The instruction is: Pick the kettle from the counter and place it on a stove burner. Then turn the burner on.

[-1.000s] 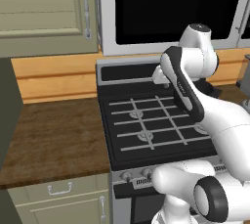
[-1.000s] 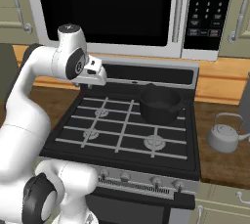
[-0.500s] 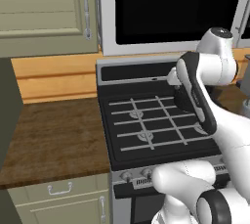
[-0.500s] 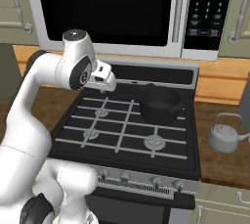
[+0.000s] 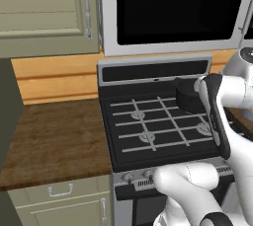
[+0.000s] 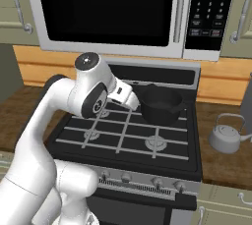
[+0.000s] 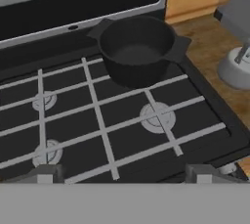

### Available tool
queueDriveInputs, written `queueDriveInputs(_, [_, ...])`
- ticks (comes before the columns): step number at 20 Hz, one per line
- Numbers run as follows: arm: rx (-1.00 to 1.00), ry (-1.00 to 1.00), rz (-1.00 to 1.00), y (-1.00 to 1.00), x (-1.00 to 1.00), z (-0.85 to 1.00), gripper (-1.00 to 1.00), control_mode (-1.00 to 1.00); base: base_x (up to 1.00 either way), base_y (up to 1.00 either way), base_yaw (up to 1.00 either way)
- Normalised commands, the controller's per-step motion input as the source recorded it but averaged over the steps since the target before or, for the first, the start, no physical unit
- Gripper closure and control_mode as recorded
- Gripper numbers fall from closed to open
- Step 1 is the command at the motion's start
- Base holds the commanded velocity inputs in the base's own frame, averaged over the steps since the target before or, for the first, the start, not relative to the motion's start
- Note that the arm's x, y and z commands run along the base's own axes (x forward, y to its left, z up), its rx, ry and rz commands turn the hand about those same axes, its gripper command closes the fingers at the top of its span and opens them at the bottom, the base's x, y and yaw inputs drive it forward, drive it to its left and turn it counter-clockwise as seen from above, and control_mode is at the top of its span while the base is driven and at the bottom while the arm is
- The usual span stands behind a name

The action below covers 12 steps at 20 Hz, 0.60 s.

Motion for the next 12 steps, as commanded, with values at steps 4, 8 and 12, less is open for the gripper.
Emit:
queueDriveInputs(4, [0.0, 0.0, -0.28, -0.92, 0.0, 0.0, -1.0, -1.0, 0.0, 0.0, 0.0])
queueDriveInputs(8, [0.0, 0.0, -0.23, -0.93, 0.0, -0.11, -1.0, -1.0, 0.0, 0.0, 0.0])
queueDriveInputs(12, [-0.02, 0.0, -0.18, -0.84, 0.0, -0.21, -1.0, -1.0, 0.0, 0.0, 0.0])
